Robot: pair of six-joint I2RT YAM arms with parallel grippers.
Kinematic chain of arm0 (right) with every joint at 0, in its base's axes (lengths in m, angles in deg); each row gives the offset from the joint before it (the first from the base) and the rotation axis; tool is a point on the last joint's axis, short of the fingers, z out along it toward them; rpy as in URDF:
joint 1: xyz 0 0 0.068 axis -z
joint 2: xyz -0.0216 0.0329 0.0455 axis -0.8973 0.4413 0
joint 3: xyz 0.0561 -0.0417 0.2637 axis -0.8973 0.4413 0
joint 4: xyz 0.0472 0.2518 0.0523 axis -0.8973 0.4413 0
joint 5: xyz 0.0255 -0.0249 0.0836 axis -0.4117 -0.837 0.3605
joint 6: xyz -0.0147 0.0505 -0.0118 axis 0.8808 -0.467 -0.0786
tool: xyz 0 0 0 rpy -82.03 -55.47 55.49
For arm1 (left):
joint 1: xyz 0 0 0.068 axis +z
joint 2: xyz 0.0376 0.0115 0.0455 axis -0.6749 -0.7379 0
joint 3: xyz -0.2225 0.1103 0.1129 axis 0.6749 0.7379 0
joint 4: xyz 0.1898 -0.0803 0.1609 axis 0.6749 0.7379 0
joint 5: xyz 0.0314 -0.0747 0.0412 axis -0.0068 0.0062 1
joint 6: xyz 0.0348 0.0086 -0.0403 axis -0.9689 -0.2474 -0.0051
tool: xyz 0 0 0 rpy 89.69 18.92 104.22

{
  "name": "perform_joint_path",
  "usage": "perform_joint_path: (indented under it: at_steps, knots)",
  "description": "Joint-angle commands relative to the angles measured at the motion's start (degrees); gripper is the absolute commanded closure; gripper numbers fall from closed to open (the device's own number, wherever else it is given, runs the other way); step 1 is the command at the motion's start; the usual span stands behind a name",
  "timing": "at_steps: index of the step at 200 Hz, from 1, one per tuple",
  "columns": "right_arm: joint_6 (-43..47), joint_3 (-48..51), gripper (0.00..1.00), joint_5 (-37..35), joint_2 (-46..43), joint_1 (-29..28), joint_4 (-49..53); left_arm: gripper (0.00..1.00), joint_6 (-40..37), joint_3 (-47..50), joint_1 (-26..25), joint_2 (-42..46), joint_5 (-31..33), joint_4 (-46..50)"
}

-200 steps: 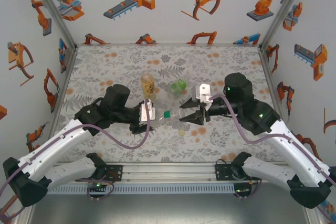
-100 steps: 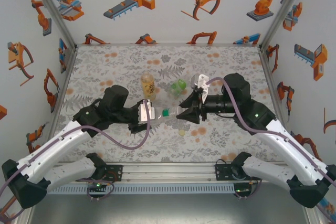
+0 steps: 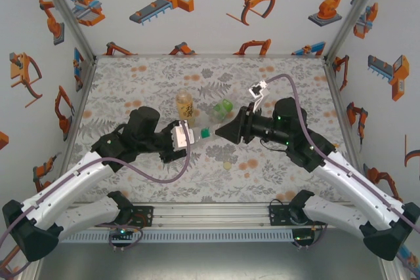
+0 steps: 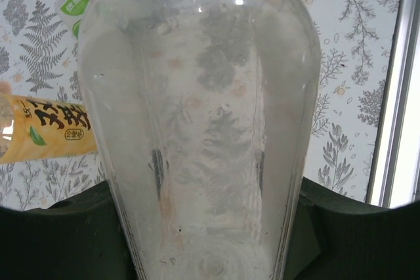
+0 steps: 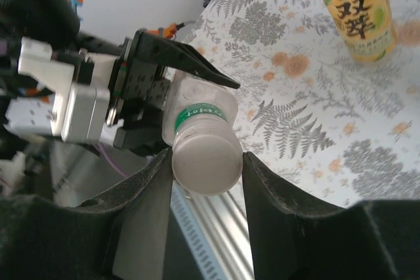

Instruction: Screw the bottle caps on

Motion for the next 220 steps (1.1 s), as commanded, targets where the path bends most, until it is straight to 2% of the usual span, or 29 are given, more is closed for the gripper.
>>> perform_joint_path:
  at_steps: [1, 35, 63, 145, 173, 196, 220]
  knots:
    - [-12.67, -0.65, 1.00, -6.66, 2.48, 0.22, 1.03, 1.00, -1.80, -0.46, -1.11, 1.32, -7.39, -5.52]
    - [-18.77, -1.75, 1.00, -6.64, 2.17, 0.66, 2.92, 1.00, -1.80, -0.33, -1.11, 1.36, -7.57, -5.81]
    - [-24.33, 1.30, 1.00, -6.48, 0.75, 0.66, -1.99, 1.00, -1.65, -0.02, -1.11, 1.58, -7.73, -6.36]
    - [-28.65, 3.12, 1.00, -8.02, -1.13, 0.66, -5.65, 1.00, -1.10, 0.46, -1.15, 1.53, -8.58, -7.83]
    - [-26.13, 1.35, 0.67, -5.26, 0.33, 0.66, -4.82, 1.00, -0.84, 0.47, -1.11, 1.16, -9.31, -8.02]
    - [-21.83, -0.82, 0.50, -4.73, 0.28, 0.66, -2.38, 1.00, -0.85, 0.45, -1.11, 0.98, -9.58, -7.94]
    - [-14.80, -3.40, 0.39, -6.74, -1.08, 0.66, 2.66, 1.00, -1.01, 0.38, -1.11, 0.98, -9.63, -7.64]
